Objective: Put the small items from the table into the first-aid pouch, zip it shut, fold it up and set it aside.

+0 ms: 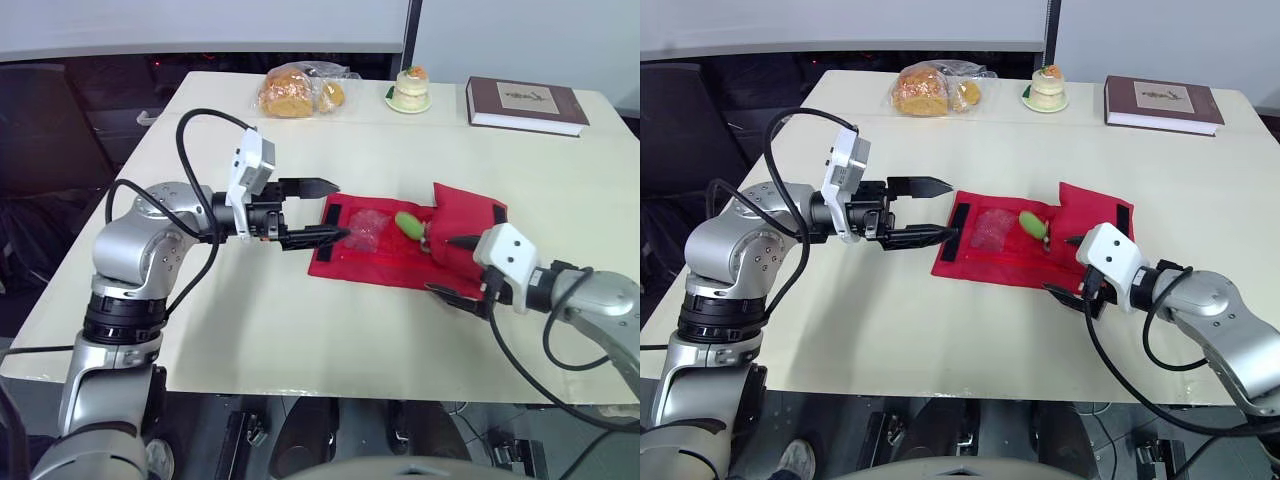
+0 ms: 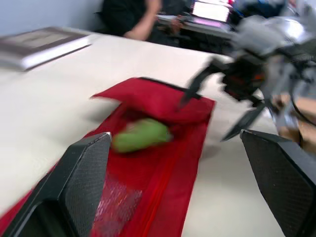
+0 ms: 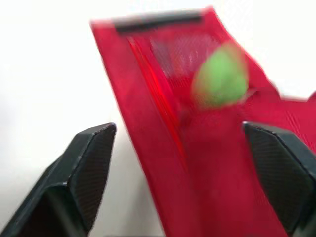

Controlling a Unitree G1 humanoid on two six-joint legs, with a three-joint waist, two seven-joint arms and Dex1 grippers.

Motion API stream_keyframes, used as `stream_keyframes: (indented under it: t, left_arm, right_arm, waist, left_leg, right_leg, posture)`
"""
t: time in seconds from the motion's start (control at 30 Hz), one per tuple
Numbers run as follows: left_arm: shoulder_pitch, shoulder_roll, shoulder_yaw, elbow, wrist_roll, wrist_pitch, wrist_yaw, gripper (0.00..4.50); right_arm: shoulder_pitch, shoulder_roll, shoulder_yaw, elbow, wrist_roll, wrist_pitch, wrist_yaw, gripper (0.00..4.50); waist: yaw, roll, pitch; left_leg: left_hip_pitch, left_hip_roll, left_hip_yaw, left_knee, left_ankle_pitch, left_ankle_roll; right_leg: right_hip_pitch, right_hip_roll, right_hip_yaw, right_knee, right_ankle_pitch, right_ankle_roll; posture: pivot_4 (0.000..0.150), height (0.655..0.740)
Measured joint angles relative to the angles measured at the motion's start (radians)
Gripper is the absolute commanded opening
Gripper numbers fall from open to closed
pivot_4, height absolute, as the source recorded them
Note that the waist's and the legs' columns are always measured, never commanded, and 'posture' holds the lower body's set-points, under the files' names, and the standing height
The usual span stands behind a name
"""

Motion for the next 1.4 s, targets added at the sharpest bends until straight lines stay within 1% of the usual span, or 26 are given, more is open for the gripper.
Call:
stream_keyframes:
  t: [0.03,0.1,0.13,0.17,0.2,0.27,0.3,0.37,0.4,0.5,0.67,0.83,0.87,0.9,0.97,1.0,1.03,1.1,1.17,1.4]
  left_arm:
    - [0.047,-0.001,0.008,0.038,-0.001,0.024,0.024,4.5]
    - [0.07,-0.011,0.008,0.06,-0.003,0.043,0.04,4.5]
    - [0.08,-0.022,0.01,0.073,-0.008,0.058,0.055,4.5]
    - [0.095,-0.046,0.029,0.107,-0.019,0.087,0.092,4.5]
    - [0.098,-0.05,0.032,0.114,-0.02,0.092,0.1,4.5]
    - [0.102,-0.089,0.059,0.157,-0.026,0.142,0.171,4.5]
    - [0.098,-0.122,0.08,0.184,-0.034,0.191,0.23,4.5]
    - [0.084,-0.152,0.101,0.215,-0.048,0.247,0.295,4.5]
    - [0.057,-0.194,0.142,0.244,-0.064,0.306,0.37,4.5]
    - [0.035,-0.224,0.17,0.253,-0.085,0.373,0.429,4.5]
    - [0.011,-0.275,0.174,0.253,-0.121,0.501,0.492,4.5]
    - [0.002,-0.329,0.188,0.255,-0.153,0.584,0.503,4.5]
    - [-0.001,-0.344,0.197,0.26,-0.162,0.6,0.51,4.08]
    - [-0.002,-0.356,0.202,0.272,-0.169,0.613,0.517,3.82]
    - [-0.002,-0.367,0.211,0.286,-0.179,0.631,0.526,2.86]
    - [-0.002,-0.368,0.214,0.29,-0.181,0.638,0.529,2.29]
    - [-0.002,-0.368,0.216,0.29,-0.181,0.64,0.53,1.99]
    - [-0.002,-0.359,0.219,0.29,-0.181,0.64,0.529,0.94]
    - [0.01,-0.337,0.213,0.283,-0.183,0.638,0.504,0.01]
    - [0.096,-0.213,0.178,0.252,-0.197,0.6,0.378,0.01]
  right_arm:
    - [0.034,0.005,-0.082,0.0,0.034,-0.007,0.022,4.43]
    - [0.048,0.008,-0.127,0.0,0.061,-0.012,0.042,4.43]
    - [0.061,0.01,-0.16,0.0,0.091,-0.017,0.061,4.43]
    - [0.07,0.03,-0.214,-0.001,0.167,-0.022,0.1,4.43]
    - [0.069,0.033,-0.223,-0.002,0.178,-0.024,0.106,4.43]
    - [0.063,0.037,-0.271,-0.006,0.253,-0.022,0.125,4.43]
    - [0.055,0.032,-0.293,-0.007,0.284,-0.019,0.129,4.43]
    - [0.05,0.022,-0.3,-0.008,0.305,-0.016,0.131,4.43]
    - [0.046,0.013,-0.3,-0.007,0.314,-0.015,0.134,4.43]
    - [0.035,-0.003,-0.3,-0.007,0.313,-0.016,0.137,4.43]
    - [0.02,-0.004,-0.291,-0.009,0.313,-0.016,0.123,4.43]
    - [0.009,-0.004,-0.29,-0.034,0.321,-0.016,0.11,4.43]
    - [0.01,-0.004,-0.29,-0.036,0.323,-0.016,0.108,4.5]
    - [0.01,-0.004,-0.29,-0.036,0.327,-0.016,0.106,4.5]
    - [0.012,-0.004,-0.292,-0.037,0.335,-0.017,0.103,4.5]
    - [0.012,-0.004,-0.292,-0.039,0.339,-0.017,0.101,4.5]
    - [0.012,-0.004,-0.292,-0.04,0.341,-0.016,0.101,4.5]
    - [0.011,-0.004,-0.292,-0.043,0.342,-0.017,0.098,4.5]
    - [0.009,-0.004,-0.291,-0.044,0.342,-0.017,0.095,4.5]
    - [-0.015,-0.004,-0.286,-0.042,0.359,-0.017,0.103,4.5]
  waist:
    - [0.002,0.0,0.0]
    - [0.005,0.0,0.0]
    - [0.007,0.0,0.0]
    - [0.011,0.0,0.0]
    - [0.011,0.0,0.0]
    - [0.012,-0.001,0.0]
    - [0.012,-0.001,0.0]
    - [0.012,-0.002,0.0]
    - [0.012,-0.002,0.0]
    - [0.01,-0.002,0.0]
    - [0.011,-0.002,-0.001]
    - [0.014,-0.002,-0.001]
    - [0.014,-0.002,-0.001]
    - [0.013,-0.002,-0.001]
    - [0.011,-0.002,-0.001]
    - [0.011,-0.002,-0.001]
    - [0.011,-0.002,-0.001]
    - [0.011,-0.002,-0.001]
    - [0.01,-0.002,-0.001]
    - [0.01,-0.002,-0.001]
  left_leg:
    - [0.0,0.0,0.0,0.0,0.0,0.0]
    - [0.0,0.0,0.0,0.0,0.0,0.0]
    - [0.0,0.0,0.0,0.0,0.0,0.0]
    - [0.0,0.0,-0.001,0.0,0.0,0.0]
    - [0.0,0.0,-0.001,0.0,0.0,0.0]
    - [0.0,0.0,-0.001,0.0,0.0,0.0]
    - [0.0,0.0,-0.001,0.001,0.0,0.0]
    - [0.0,0.0,-0.002,0.001,0.0,0.0]
    - [0.0,0.0,-0.002,0.001,0.0,0.0]
    - [0.0,-0.001,-0.002,0.001,0.0,0.0]
    - [0.0,-0.001,-0.003,0.001,0.0,0.0]
    - [0.0,-0.002,-0.004,0.001,0.001,-0.001]
    - [0.0,-0.002,-0.004,0.001,0.001,-0.001]
    - [0.0,-0.003,-0.004,0.001,0.001,-0.001]
    - [0.0,-0.002,-0.004,0.001,0.001,-0.001]
    - [0.0,-0.002,-0.004,0.001,0.001,-0.001]
    - [0.0,-0.002,-0.004,0.001,0.001,-0.001]
    - [0.0,-0.002,-0.004,0.001,0.001,-0.001]
    - [0.0,-0.002,-0.004,0.001,0.001,-0.001]
    - [0.0,-0.002,-0.005,0.001,0.001,-0.001]
  right_leg:
    - [0.0,0.0,0.0,0.0,0.0,0.0]
    - [0.0,0.0,0.0,0.0,0.0,0.0]
    - [0.0,0.0,0.0,0.0,0.0,0.0]
    - [0.0,0.0,-0.001,0.0,0.0,0.0]
    - [0.0,0.0,-0.001,0.001,0.0,0.0]
    - [0.0,-0.001,-0.001,0.001,0.0,0.0]
    - [0.001,-0.001,-0.001,0.001,0.0,0.0]
    - [0.001,-0.001,-0.002,0.001,0.0,0.0]
    - [0.001,-0.001,-0.002,0.001,0.0,0.0]
    - [0.001,-0.001,-0.002,0.001,0.0,0.0]
    - [0.001,-0.002,-0.002,0.001,0.0,0.0]
    - [0.002,-0.003,-0.002,0.001,0.0,0.0]
    - [0.002,-0.004,-0.002,0.001,0.0,0.0]
    - [0.002,-0.004,-0.002,0.001,0.0,0.0]
    - [0.002,-0.003,-0.002,0.001,0.0,0.0]
    - [0.002,-0.003,-0.002,0.001,0.0,0.0]
    - [0.002,-0.003,-0.002,0.001,0.0,0.0]
    - [0.002,-0.003,-0.001,0.001,0.0,0.0]
    - [0.002,-0.003,-0.001,0.001,0.0,0.0]
    - [0.002,-0.004,-0.001,0.001,0.0,-0.001]
  posture:
    - [0.15,0.7289]
    - [0.15,0.7289]
    - [0.15,0.7289]
    - [0.15,0.7289]
    - [0.15,0.7289]
    - [0.15,0.7289]
    - [0.15,0.7289]
    - [0.15,0.7289]
    - [0.15,0.7289]
    - [0.15,0.7289]
    - [0.15,0.7289]
    - [0.15,0.7289]
    - [0.15,0.7289]
    - [0.15,0.7289]
    - [0.15,0.7289]
    - [0.15,0.7289]
    - [0.15,0.7289]
    - [0.15,0.7289]
    - [0.15,0.7289]
    - [0.15,0.7289]
